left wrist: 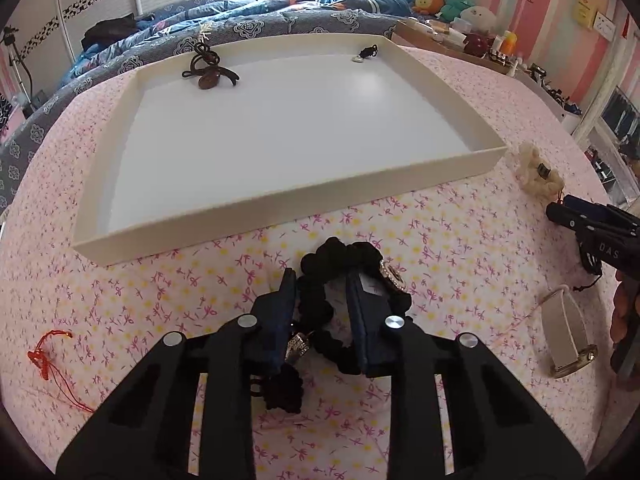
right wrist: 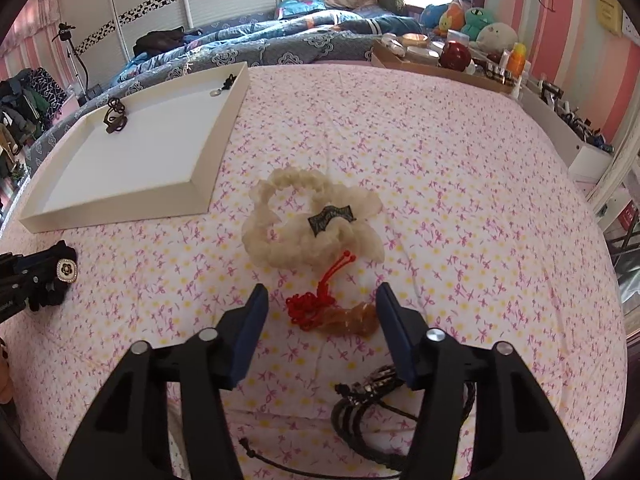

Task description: Organize jewelry

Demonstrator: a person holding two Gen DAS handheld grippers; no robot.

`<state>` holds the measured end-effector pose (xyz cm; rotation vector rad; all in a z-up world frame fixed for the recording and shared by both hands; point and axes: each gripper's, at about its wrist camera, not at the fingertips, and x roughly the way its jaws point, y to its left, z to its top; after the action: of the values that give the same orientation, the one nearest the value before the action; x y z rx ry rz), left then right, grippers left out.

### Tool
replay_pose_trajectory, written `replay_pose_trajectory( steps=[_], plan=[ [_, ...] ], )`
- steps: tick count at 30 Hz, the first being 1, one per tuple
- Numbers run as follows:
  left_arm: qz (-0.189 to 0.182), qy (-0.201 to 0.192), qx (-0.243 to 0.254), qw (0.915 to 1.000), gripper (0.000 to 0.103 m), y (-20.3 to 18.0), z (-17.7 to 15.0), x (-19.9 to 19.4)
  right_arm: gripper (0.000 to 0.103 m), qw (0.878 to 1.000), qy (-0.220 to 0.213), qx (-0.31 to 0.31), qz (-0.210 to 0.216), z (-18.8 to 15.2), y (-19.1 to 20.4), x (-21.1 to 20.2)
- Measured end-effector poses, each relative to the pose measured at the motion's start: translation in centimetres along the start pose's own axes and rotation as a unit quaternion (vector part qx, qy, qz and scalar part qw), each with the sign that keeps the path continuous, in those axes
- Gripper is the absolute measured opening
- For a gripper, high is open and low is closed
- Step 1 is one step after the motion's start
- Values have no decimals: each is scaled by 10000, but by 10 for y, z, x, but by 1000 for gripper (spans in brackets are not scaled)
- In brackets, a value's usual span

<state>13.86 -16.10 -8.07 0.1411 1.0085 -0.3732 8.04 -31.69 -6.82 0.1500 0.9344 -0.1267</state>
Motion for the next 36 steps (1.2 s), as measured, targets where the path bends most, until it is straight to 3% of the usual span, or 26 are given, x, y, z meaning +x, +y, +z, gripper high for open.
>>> replay_pose_trajectory(
  steps=[5, 13, 23, 36],
  plan=[
    [-21, -24, -8, 10000, 22, 0, 1, 1, 42, 10000, 6, -6, 19, 0, -2, 5],
    [99, -49, -17, 9999, 13, 0, 0, 1, 17, 9999, 22, 53, 89, 0, -2, 4],
    [15, -10, -258, 9997, 9, 11, 2, -8, 11, 9991, 0, 388, 183, 4, -10, -1],
    [-224, -588, -477, 9969, 9, 33, 29, -92, 10, 9979, -438, 408, 267, 35, -2, -50]
  ],
)
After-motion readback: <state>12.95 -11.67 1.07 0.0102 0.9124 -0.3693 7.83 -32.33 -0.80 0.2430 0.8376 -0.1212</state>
